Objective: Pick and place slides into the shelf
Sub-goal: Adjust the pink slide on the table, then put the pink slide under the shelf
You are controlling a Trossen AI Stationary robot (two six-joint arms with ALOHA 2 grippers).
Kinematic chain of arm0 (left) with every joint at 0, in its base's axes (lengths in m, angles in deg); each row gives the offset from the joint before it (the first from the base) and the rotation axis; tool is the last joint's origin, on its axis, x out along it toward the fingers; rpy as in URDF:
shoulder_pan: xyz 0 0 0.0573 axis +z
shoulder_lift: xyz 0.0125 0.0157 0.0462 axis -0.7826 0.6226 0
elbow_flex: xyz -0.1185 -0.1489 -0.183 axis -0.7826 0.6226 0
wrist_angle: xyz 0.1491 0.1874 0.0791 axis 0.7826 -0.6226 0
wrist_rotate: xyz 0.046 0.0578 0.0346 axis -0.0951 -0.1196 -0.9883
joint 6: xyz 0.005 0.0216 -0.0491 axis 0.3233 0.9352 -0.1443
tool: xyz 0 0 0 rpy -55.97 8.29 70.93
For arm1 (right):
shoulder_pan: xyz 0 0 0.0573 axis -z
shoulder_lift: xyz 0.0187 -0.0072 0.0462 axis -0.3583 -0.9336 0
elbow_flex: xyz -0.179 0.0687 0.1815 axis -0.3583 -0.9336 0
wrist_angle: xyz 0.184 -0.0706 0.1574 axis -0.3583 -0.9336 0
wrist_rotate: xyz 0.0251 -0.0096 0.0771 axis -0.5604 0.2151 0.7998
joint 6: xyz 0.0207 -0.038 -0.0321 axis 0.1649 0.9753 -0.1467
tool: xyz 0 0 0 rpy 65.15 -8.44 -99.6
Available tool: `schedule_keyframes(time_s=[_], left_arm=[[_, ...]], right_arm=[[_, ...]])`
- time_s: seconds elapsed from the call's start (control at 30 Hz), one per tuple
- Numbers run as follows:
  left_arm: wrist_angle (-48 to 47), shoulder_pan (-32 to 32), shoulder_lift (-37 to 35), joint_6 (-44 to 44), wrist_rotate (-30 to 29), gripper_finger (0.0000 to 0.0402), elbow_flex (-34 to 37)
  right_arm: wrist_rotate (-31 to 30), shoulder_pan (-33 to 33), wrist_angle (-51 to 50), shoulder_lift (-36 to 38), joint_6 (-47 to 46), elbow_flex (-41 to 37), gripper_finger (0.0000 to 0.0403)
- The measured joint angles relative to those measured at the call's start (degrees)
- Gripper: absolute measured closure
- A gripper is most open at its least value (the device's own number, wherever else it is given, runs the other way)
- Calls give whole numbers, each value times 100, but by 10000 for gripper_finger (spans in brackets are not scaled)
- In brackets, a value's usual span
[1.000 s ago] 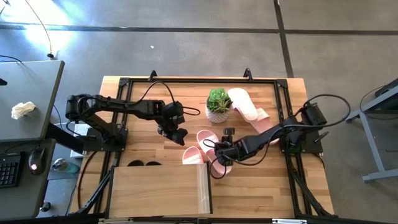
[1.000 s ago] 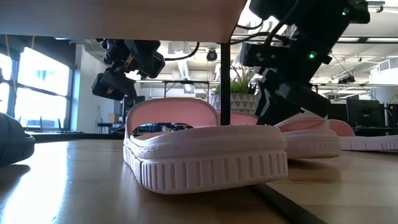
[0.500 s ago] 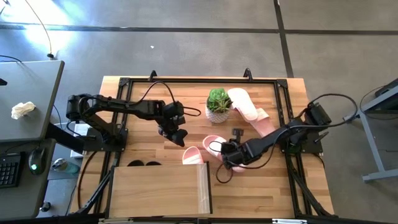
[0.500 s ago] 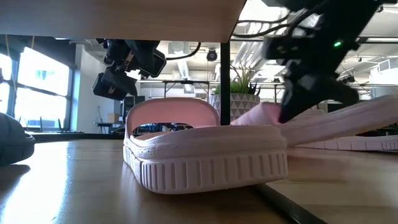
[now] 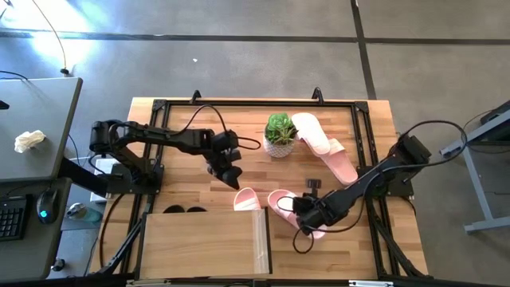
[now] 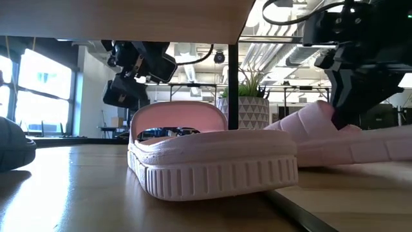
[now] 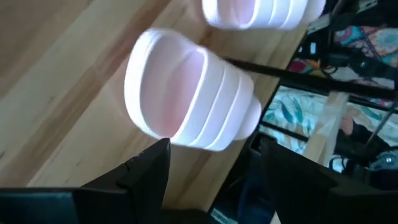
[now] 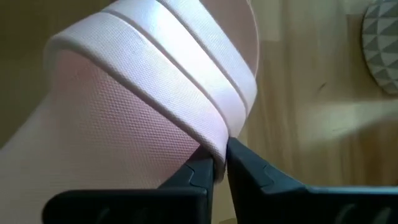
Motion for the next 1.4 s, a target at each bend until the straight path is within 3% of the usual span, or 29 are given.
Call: schedule_keyframes(time_s=[0.13, 0.27, 0.47, 0.6, 0.83, 1.07, 1.27, 1.4], left_arm=[[135, 0, 12, 19, 45, 169, -5], [188, 0, 24, 134, 9, 169, -5], [243, 4, 217, 309, -307, 169, -5], [262, 4, 414, 306, -800, 169, -5], [456, 5, 611, 255, -1589, 169, -5], [598, 4, 785, 304, -2071, 169, -5], [741, 1, 1210, 577, -2043, 169, -5], [951, 31, 1447, 621, -1490, 169, -16]], right_arm=[[165, -26, -8, 0, -26, 0, 350], [119, -104, 9, -4, -3, 0, 294], [115, -277, -40, -3, -451, 2, 214], [230, -415, -364, 184, -871, 11, 183], [148, -608, -1209, 961, -1672, 11, 176], [-93, -669, -856, 1683, -2203, 9, 188], [-30, -733, -715, 1655, -2754, 4, 205], [72, -730, -671, 1506, -3133, 0, 210]])
